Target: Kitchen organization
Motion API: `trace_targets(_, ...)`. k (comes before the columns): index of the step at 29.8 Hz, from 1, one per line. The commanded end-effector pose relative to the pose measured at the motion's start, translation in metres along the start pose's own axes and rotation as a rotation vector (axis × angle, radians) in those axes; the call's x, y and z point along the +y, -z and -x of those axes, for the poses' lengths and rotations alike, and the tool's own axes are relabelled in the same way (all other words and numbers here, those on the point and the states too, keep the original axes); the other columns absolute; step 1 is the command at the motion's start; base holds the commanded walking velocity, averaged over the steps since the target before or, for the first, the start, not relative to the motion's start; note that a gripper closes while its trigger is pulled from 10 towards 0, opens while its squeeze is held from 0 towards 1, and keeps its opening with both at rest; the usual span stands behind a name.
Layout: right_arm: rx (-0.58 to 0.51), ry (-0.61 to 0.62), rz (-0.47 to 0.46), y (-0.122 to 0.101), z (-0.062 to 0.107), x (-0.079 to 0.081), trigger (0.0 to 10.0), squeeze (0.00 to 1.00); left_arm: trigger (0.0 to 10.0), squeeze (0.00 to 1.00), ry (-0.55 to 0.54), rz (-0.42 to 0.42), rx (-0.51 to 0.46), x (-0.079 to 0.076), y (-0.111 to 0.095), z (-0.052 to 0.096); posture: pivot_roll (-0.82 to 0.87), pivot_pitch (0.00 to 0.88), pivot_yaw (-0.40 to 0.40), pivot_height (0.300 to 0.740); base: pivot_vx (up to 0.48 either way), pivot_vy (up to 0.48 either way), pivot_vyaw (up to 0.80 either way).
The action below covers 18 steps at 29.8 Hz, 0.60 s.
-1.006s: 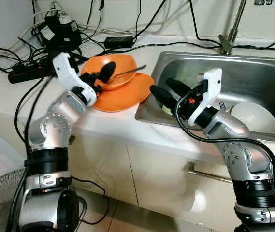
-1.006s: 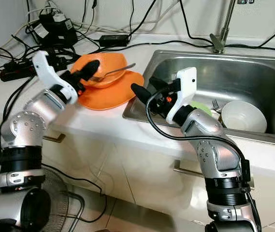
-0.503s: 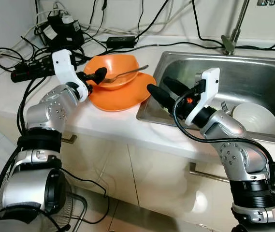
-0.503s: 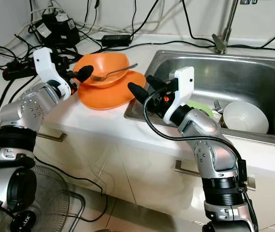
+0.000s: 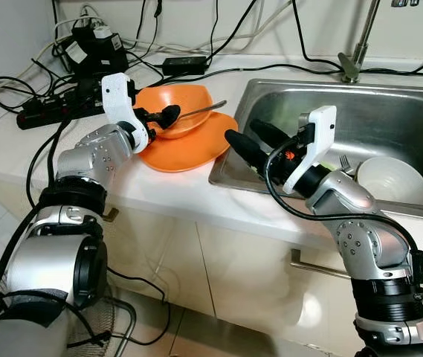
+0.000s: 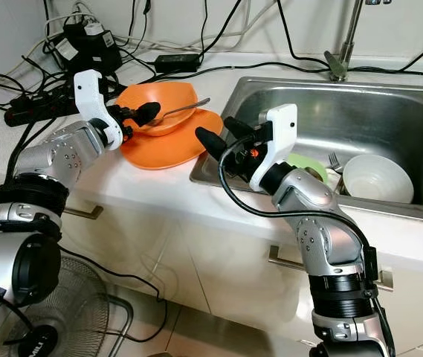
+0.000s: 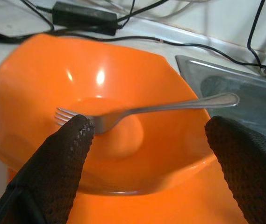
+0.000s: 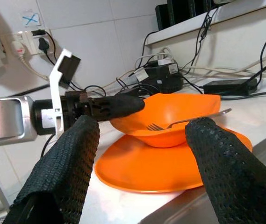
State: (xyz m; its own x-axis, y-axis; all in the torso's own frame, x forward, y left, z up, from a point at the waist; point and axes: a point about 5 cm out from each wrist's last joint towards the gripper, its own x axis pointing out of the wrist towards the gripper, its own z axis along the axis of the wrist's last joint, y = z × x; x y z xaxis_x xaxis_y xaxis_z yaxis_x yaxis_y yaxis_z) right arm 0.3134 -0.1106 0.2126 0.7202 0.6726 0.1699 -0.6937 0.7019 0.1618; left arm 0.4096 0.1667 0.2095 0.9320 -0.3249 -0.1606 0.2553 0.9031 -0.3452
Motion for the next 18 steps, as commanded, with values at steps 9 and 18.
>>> trace_targets(9,-0.012,-0.015,0.010,-0.0008,-0.0031,0.0055,10.0,0.00,10.0,0.00,0.057,0.062,0.015,-0.0055,0.0039,-0.0033,-0.11,0.000,0.160,0.740,0.000,0.000,0.00)
trace_targets(18,-0.012,-0.010,0.011,-0.0007,-0.0021,0.0052,10.0,0.00,10.0,0.00,0.119,0.080,0.021,-0.0111,-0.0018,-0.0036,-0.11,0.000,0.156,0.740,0.000,0.000,0.00)
